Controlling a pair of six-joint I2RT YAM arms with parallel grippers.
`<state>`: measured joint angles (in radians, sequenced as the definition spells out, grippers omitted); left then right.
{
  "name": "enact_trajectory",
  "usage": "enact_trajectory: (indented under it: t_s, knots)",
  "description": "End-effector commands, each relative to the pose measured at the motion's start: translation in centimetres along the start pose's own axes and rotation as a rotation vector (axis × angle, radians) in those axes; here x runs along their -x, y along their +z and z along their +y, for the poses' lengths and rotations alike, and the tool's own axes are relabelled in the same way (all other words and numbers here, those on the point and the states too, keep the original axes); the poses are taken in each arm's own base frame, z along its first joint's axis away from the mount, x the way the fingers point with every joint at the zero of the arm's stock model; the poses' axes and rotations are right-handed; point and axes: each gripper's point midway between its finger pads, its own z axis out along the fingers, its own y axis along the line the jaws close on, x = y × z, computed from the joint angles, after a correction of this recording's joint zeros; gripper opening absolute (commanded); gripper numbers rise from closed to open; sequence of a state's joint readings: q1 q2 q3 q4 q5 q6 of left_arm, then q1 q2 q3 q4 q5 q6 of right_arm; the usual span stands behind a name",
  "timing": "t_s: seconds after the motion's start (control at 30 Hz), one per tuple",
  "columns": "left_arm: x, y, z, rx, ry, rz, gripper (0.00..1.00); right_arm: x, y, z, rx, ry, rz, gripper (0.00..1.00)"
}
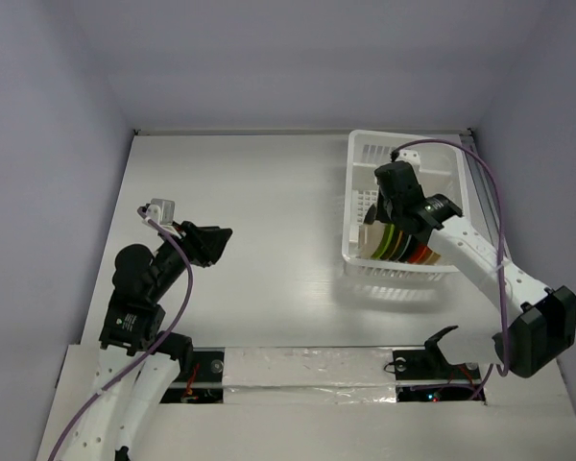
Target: Unload the plates from the dish rack
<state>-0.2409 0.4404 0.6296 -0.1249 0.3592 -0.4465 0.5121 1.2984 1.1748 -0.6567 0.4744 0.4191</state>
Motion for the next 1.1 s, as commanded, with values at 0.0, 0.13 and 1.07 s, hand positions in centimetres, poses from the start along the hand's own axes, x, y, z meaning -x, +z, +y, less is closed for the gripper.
enact_trajectory:
  t_s: [0.0,0.13,1.07]
  knots:
    - [0.6,-0.1,-0.7,-0.036,0.015,-0.03,0.37,1.7,0.0,-0.2,-0.048,0.017,-0.052,0.31]
    - [0.6,-0.2,-0.8,-0.039,0.018,-0.033,0.38,1.2,1.1,0.1,-0.059,0.007,-0.032,0.3]
    - [1.1,-0.8,-1.2,-0.051,0.023,-0.06,0.4,2.5,0.9,2.1,-0.277,-0.296,0.005,0.0]
